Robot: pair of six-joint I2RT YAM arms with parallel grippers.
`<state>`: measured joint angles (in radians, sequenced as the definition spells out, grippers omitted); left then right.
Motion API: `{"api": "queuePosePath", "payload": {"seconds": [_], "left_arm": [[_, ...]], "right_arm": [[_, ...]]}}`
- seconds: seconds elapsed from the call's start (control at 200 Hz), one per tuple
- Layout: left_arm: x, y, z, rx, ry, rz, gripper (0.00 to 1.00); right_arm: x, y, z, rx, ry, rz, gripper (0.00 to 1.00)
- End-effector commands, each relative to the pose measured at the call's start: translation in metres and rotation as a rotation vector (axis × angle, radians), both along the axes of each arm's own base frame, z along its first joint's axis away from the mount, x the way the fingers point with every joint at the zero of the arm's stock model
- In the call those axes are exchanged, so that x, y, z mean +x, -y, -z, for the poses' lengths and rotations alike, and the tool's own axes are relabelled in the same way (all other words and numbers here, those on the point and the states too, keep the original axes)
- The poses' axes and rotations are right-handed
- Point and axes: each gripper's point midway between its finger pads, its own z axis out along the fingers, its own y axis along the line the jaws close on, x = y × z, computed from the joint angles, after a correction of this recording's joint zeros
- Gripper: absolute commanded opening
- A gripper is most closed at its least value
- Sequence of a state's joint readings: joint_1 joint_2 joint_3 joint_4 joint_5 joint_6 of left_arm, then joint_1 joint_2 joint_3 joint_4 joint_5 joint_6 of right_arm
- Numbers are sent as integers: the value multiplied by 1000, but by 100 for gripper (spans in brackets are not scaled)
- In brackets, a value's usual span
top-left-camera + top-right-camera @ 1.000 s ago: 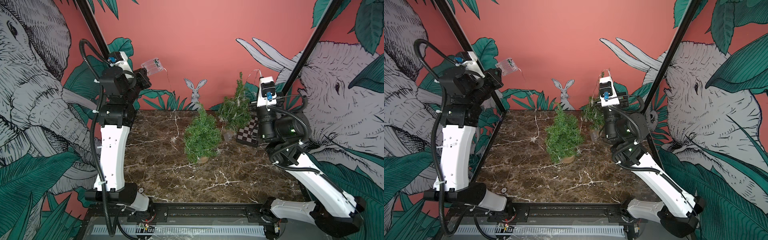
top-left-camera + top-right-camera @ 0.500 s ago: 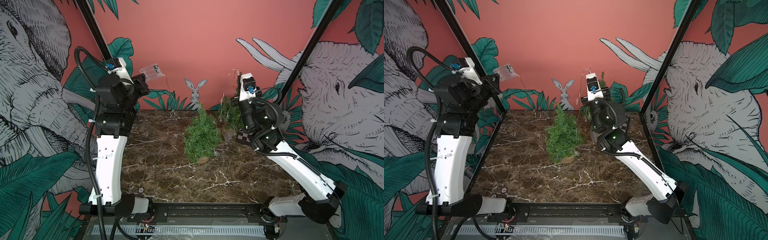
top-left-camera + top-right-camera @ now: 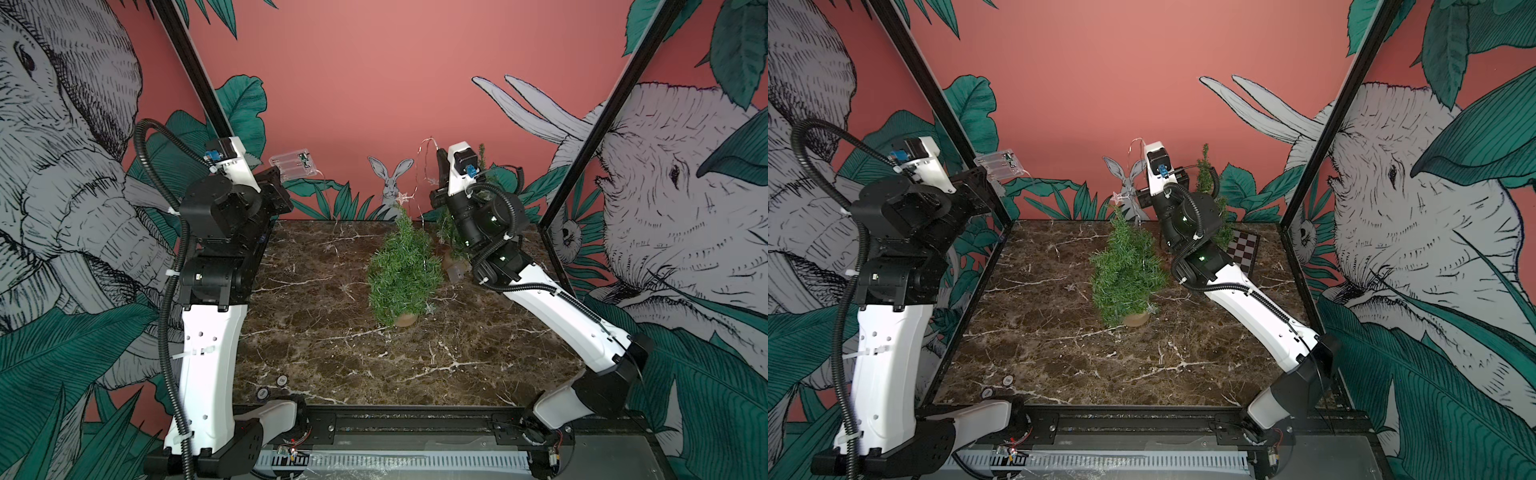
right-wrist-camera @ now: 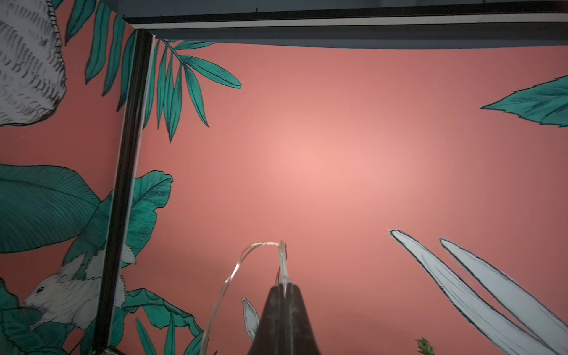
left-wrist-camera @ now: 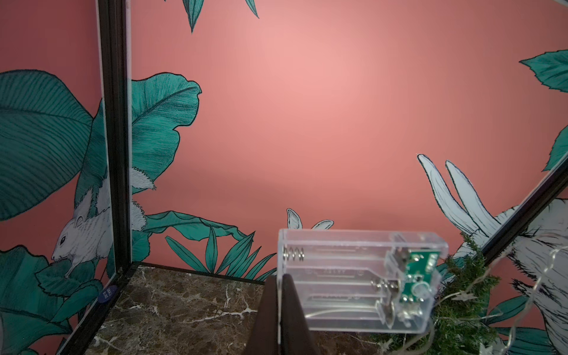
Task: Wrap string light around the christmas tree
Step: Wrap the Christmas tree at the center of the board.
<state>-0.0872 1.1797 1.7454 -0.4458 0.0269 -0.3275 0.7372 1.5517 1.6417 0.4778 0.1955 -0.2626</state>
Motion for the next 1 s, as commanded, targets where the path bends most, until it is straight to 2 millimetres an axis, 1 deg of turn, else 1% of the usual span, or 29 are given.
{"api": "queuePosePath", "payload": {"seconds": [0.0,0.11,0.22,0.225,0.235,0.285,0.415,0.545,0.58,0.65,0.66,0.675,0.77,0.83,0.89,0.995], "left_arm": [[-7,-7,3,26,-1,-32,0],[-8,-10,14,26,-32,-51,0],[-8,-10,25,6,-51,-49,0],[-8,-10,25,5,-53,-48,0],[-7,-9,26,5,-55,-43,0],[-7,-8,32,1,-70,-40,0],[-8,-17,42,11,-93,-88,0],[-4,-31,60,37,-161,-171,0],[-3,-32,66,35,-176,-178,0],[0,-29,74,23,-190,-163,0],[0,-28,75,21,-190,-159,0],[1,-27,77,17,-192,-154,0],[6,-24,88,-4,-211,-143,0],[10,-23,95,-9,-228,-138,0],[12,-23,100,-9,-242,-139,0],[14,-27,107,4,-253,-161,0]], "right_arm": [[-18,-14,-25,76,62,-166,0],[-23,-33,-23,81,33,-282,0],[-37,-44,-28,91,34,-379,0],[-32,-49,-21,83,20,-382,0],[-30,-54,-17,77,11,-388,0],[-33,-62,-15,67,0,-421,0],[-51,-80,-13,42,-5,-503,0],[-71,-93,-12,16,-17,-569,0],[-77,-96,-10,7,-21,-584,0],[-85,-107,-1,-21,-36,-618,0],[-94,-100,-11,-13,-16,-622,0],[-99,-98,-14,-13,-9,-628,0],[-119,-100,-15,-31,0,-679,0],[-128,-100,-13,-38,-3,-704,0],[-136,-98,-12,-47,-7,-724,0],[-147,-88,-8,-46,-19,-735,0]]}}
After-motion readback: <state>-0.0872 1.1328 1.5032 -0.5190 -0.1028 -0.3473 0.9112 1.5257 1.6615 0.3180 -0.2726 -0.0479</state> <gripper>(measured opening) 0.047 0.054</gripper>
